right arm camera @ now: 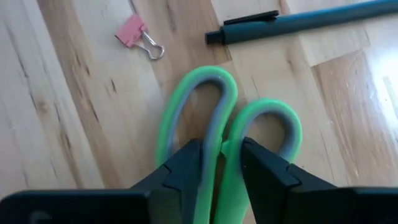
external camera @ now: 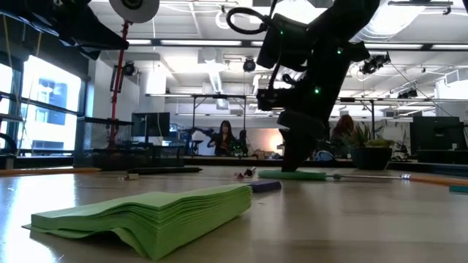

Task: Pick and place office supplies into organizer
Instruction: Put the green scissors into the desk organizer

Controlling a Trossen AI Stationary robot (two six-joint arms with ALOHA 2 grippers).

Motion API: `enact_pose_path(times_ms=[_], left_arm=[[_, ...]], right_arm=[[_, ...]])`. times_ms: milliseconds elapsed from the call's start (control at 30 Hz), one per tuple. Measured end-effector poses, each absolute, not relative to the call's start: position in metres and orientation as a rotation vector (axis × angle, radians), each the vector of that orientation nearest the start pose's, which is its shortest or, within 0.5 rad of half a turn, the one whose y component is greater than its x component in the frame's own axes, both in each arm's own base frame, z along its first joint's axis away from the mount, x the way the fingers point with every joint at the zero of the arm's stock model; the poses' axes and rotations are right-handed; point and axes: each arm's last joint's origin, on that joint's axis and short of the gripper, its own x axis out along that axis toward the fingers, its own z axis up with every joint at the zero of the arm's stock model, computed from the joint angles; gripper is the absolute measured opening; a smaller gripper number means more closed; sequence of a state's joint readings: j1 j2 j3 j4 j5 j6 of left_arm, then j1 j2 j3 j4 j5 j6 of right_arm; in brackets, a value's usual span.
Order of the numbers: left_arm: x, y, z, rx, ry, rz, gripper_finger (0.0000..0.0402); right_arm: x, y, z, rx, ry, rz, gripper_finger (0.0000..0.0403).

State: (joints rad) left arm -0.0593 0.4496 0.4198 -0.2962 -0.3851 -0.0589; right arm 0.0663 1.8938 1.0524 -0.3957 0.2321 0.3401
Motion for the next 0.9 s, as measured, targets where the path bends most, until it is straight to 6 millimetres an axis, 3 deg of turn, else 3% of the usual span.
enact_pose_path(times_ms=[167,367,633,767,900], left_arm=[[0.119,0.004,0.24,0.016,0.317,0.332,0.0001],[0.118,0.004,0.239,0.018,0.326,0.332,0.0001],[0.118,0.004,0.239,0.017,0.329,0.332,0.0001],[0.118,0.003,0.241,0.007,0.308,0.303,0.0001],[0.115,0.003,0.259,-0.032,0.244,0.283,0.0001]], right_arm=[[0.342,0.016,0.123,0.102,1.176,-0.344,0.0073],[0.34,0.016,0.135,0.081,1.151,-0.318,0.0077],[0.335,0.014,0.169,0.037,1.037,-0.332,0.007],[0.338,0.013,0.194,-0.011,0.877,-0.344,0.0072],[0.354,0.012,0.221,-0.077,0.602,-0.309,0.0074]])
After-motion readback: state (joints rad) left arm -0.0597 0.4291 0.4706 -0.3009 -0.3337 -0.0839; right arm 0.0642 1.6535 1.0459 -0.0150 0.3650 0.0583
